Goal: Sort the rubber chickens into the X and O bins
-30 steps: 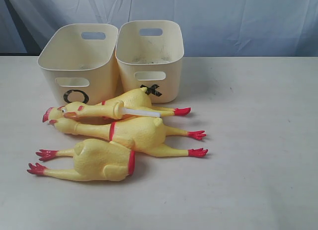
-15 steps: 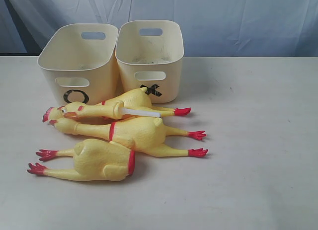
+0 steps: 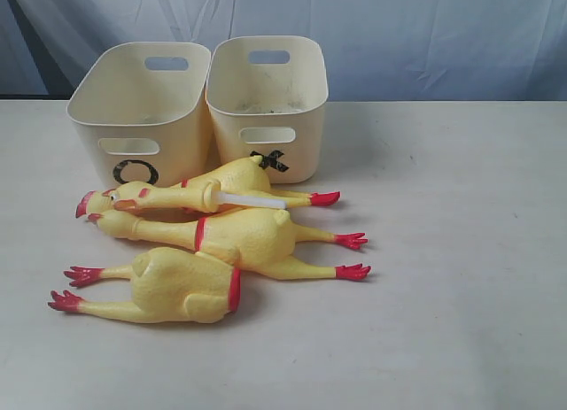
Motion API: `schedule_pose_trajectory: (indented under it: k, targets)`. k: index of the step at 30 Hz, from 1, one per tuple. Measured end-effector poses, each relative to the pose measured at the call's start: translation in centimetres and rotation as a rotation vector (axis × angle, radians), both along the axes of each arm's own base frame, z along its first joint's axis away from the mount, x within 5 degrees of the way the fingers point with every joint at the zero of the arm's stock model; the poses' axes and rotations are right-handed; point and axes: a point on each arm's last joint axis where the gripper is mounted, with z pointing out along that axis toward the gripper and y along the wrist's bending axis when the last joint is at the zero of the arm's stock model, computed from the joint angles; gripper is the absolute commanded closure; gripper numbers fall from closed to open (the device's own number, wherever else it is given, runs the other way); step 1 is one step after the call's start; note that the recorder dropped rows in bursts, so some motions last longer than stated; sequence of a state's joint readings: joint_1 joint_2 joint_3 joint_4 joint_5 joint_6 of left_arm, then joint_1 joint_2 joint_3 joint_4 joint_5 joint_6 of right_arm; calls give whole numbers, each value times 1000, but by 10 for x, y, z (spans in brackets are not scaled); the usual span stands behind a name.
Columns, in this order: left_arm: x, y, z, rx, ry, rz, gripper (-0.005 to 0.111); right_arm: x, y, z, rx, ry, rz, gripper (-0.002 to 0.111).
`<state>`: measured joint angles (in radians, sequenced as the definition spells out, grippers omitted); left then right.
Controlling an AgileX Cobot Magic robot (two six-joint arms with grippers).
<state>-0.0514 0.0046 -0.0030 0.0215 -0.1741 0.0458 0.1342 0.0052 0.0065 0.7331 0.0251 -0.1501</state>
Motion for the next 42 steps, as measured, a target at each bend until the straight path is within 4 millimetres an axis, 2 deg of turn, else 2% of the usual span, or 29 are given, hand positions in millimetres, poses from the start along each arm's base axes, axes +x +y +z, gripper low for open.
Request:
schedule_pose_trajectory:
  k: [3,6,11,14,18,20,21,24,25,30,36,42]
  targets:
    - [0,0,0,-4,0,-1,107,0,-1,2,45,-4,-4,108]
    - [0,0,0,-4,2,-1,107,-2,5,8,16,19,54,108]
    - [1,0,-5,-1,54,0,107,-21,17,55,-185,-41,212,108]
    - [1,0,-6,0,71,1,107,-36,27,92,-439,-104,329,108]
    - [1,0,-6,0,71,1,107,-40,36,120,-581,-112,453,108]
    - [1,0,-6,0,73,1,107,-35,40,132,-632,-83,520,108]
    - [1,0,-6,0,73,1,107,-29,44,145,-672,-61,572,108]
    - [1,0,-7,0,74,1,107,-8,51,162,-740,10,694,108]
    - [1,0,-7,0,74,1,107,7,55,169,-734,53,742,108]
    - [1,0,-7,0,74,1,107,43,64,183,-699,117,821,108]
    - [1,0,-7,0,74,1,107,88,71,183,-687,195,884,108]
    - [1,0,-7,0,74,1,107,127,77,164,-672,285,934,108]
